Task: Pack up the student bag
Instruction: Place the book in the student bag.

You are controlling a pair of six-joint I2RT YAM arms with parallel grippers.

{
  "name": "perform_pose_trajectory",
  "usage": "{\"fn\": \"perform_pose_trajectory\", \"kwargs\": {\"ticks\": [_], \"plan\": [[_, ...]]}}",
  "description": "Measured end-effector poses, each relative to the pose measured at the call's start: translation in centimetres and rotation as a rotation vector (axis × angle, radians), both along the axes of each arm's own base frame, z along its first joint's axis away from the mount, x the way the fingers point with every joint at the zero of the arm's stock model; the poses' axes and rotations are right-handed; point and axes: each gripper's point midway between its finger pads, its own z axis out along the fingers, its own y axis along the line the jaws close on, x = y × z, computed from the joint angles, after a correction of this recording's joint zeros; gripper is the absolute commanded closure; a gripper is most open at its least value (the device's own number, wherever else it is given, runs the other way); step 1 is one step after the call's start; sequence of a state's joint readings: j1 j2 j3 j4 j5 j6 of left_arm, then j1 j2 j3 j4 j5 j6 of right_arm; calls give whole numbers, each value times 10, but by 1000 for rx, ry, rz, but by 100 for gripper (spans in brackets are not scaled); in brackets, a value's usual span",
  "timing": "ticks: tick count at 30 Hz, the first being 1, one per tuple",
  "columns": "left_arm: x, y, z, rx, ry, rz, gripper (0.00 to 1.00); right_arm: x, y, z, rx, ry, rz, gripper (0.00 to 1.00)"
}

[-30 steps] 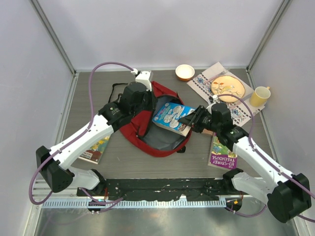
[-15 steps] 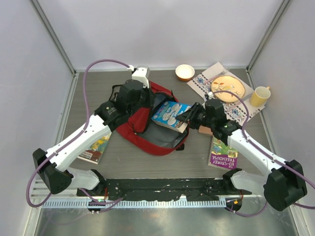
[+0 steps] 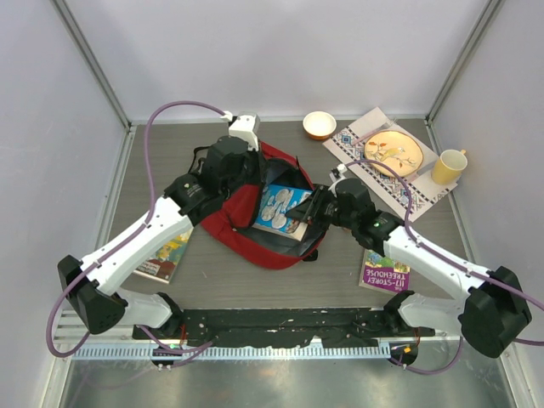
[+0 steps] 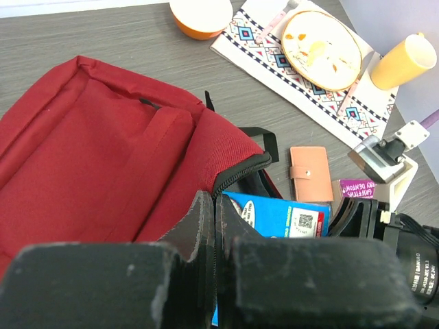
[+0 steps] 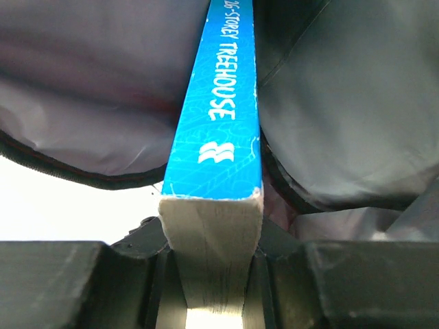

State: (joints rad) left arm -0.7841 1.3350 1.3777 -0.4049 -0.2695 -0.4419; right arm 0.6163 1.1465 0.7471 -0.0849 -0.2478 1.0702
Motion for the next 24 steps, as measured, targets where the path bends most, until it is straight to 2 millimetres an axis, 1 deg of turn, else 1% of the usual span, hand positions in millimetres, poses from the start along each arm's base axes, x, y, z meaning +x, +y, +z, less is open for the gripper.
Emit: {"fn": "perform_pose_trajectory", "kwargs": {"ticks": [4,10,13,16,19,22,24], "plan": [[1,-1,-2,2,5,1,100,0,7,-1,10,0,10,99],[1,-1,-1,-3,5,2,100,19,13,-3,66,-32,-53,99],[1,-1,-1,-5,4,2,100,30,16,-7,95,-43,-91,99],[1,-1,-1,-5,4,2,100,44,22,-13,126,-38,-126,99],[1,-1,-1,-5,5,2,100,55,28,-26,141,-20,-157,99],[1,-1,-1,-6,5,2,100,63,32,-35,150,-12,-190,99],[1,-2,-1,-10,7,4,100,67,34,-37,156,-28,-211,99]]}}
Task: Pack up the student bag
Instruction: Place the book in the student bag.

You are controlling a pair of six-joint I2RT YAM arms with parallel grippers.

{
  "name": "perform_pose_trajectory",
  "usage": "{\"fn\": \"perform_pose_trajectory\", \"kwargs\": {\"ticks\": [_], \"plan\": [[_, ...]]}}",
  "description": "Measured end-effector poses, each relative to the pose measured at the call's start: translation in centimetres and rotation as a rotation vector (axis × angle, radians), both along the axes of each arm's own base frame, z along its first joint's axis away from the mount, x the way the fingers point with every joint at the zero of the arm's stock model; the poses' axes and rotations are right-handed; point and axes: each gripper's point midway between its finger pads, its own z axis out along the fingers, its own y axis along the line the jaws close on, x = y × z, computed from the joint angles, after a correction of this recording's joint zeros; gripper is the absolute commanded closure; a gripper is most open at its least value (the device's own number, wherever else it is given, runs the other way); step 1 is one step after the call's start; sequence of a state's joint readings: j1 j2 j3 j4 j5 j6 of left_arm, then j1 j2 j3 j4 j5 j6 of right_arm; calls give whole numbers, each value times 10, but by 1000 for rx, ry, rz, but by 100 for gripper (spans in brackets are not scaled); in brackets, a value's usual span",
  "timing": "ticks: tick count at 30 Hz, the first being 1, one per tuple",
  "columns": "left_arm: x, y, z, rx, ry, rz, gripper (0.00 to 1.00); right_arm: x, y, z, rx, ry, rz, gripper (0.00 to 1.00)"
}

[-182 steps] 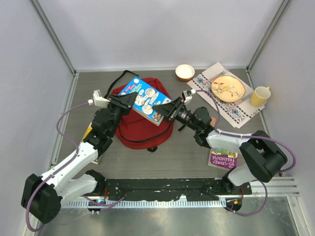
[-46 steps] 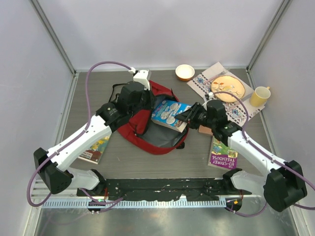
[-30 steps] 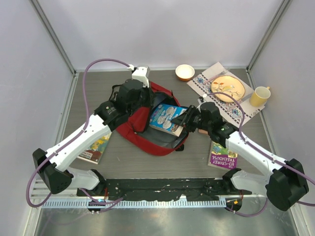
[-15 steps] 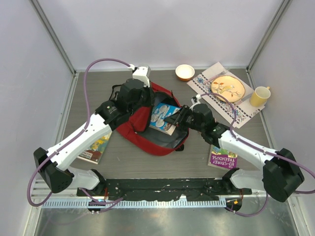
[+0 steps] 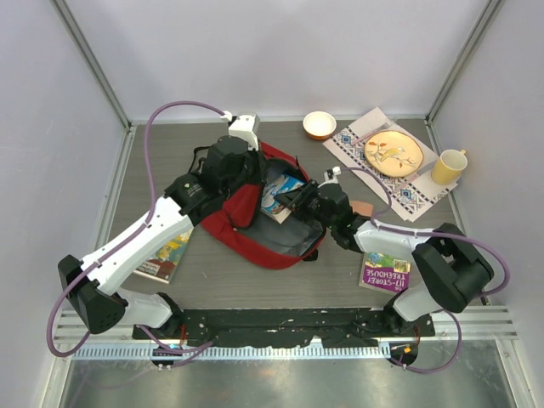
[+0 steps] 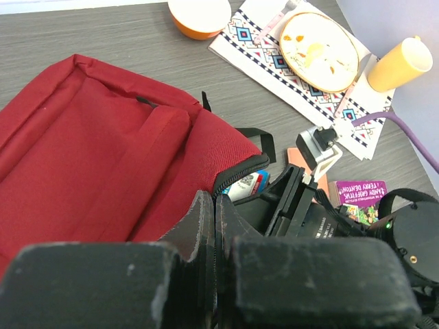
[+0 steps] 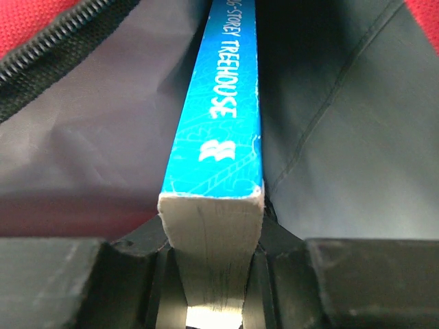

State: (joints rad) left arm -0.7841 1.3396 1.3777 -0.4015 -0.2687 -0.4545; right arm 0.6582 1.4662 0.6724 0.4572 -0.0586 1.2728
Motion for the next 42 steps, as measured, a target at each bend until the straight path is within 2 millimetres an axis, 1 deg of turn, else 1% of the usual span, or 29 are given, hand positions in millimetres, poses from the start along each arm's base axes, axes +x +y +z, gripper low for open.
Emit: {"fn": "perform_pose_trajectory", "kwargs": {"ticks": [3,5,9,13,16,18,21,25,28,29,30,32,33,36,38,40,42], "plan": [[0,-1,0,-5,4,2,100,7,5,1,19,-32,-34,99],[0,-2,-2,-6,7,1,100,13,9,-3,31,-46,-56,99],[2,-3,-6,1,16,1,100,24,18,-23,44,-41,-89,98],[3,-4,-8,6,20,1,100,35,27,-46,40,-31,-111,95],[4,-5,-5,3,17,2,100,43,36,-46,62,-49,-113,93],[5,-4,-5,2,17,2,100,49,44,-41,82,-70,-110,92],[5,-5,-5,-3,20,-7,100,55,51,-39,94,-82,-108,90],[3,-8,-6,-7,26,-26,100,59,60,-48,86,-76,-103,86],[3,-10,-8,-7,33,-33,100,57,69,-58,73,-67,-97,82],[4,-10,-9,-7,34,-33,100,56,72,-61,70,-65,-95,81],[4,-10,-9,-7,36,-34,100,57,75,-63,70,-64,-93,73],[4,-10,-9,-9,37,-34,100,57,78,-65,74,-63,-89,66],[4,-10,-9,-10,37,-33,100,57,79,-66,75,-61,-89,58],[5,-9,-9,-10,37,-29,100,57,79,-67,79,-54,-92,47],[6,-8,-9,-11,38,-26,100,55,76,-72,71,-47,-91,43],[6,-7,-9,-11,39,-25,100,51,71,-81,52,-29,-92,41],[6,-7,-10,-11,41,-23,100,47,66,-88,38,-8,-85,36]]}}
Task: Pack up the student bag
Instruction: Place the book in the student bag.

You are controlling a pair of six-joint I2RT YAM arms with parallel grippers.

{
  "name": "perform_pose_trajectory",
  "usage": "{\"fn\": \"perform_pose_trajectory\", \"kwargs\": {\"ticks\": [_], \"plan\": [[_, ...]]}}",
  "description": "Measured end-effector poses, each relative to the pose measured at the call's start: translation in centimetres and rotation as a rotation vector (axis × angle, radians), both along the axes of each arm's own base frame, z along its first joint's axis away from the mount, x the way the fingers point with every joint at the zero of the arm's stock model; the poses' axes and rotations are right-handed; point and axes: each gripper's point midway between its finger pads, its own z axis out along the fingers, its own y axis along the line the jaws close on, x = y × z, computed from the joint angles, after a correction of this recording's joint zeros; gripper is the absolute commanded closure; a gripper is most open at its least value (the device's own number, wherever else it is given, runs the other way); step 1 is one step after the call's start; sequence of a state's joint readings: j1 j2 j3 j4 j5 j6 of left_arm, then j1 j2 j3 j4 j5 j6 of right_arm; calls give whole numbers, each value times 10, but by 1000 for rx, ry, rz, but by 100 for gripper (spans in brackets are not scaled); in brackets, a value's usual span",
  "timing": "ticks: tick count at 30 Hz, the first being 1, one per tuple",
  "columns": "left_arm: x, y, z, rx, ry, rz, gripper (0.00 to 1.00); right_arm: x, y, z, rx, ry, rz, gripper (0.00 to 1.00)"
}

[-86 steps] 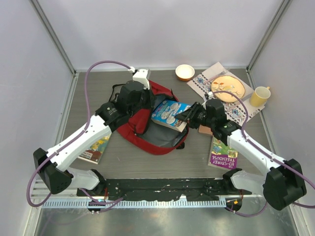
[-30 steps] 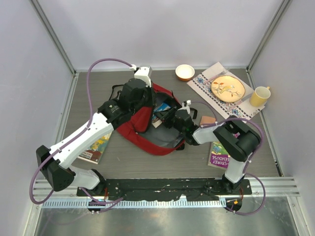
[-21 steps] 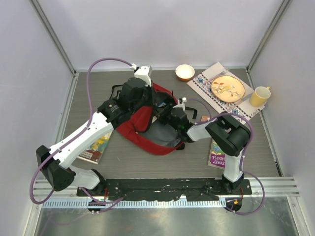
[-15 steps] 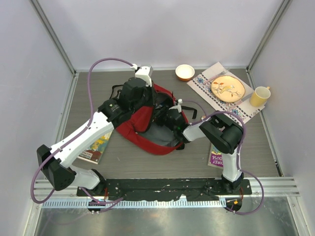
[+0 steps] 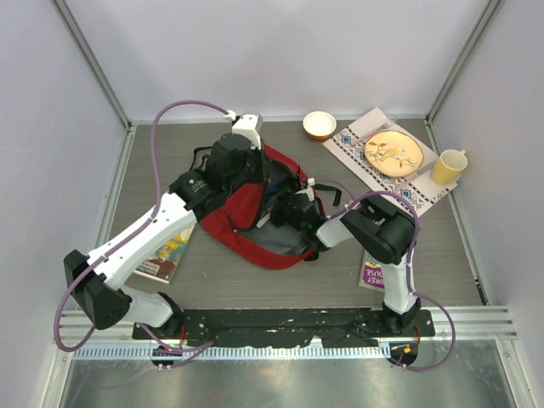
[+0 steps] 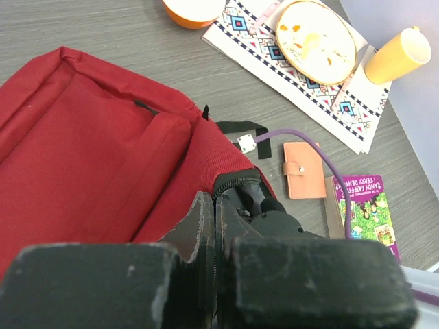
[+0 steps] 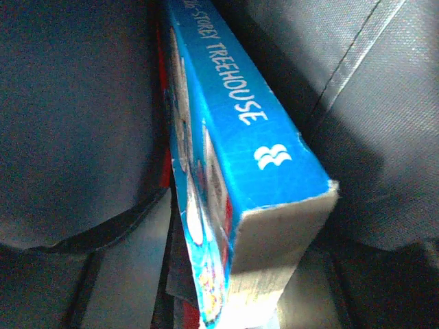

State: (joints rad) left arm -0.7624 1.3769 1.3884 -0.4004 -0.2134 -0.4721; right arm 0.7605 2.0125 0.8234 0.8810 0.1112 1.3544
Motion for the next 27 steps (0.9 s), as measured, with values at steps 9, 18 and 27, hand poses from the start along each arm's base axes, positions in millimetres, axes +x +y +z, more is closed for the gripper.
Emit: {"fn": "perform_pose_trajectory", "kwargs": {"ticks": [9,18,27], "plan": [[2,4,-12,16,15,11,100,-19,-11,4,-50,69,47,32],[4,7,-14,16,17,21,100,-42,-23,-5,-70,121,80,47],[4,7,-16,5,20,26,100,-48,-27,-4,-59,130,82,99]]}}
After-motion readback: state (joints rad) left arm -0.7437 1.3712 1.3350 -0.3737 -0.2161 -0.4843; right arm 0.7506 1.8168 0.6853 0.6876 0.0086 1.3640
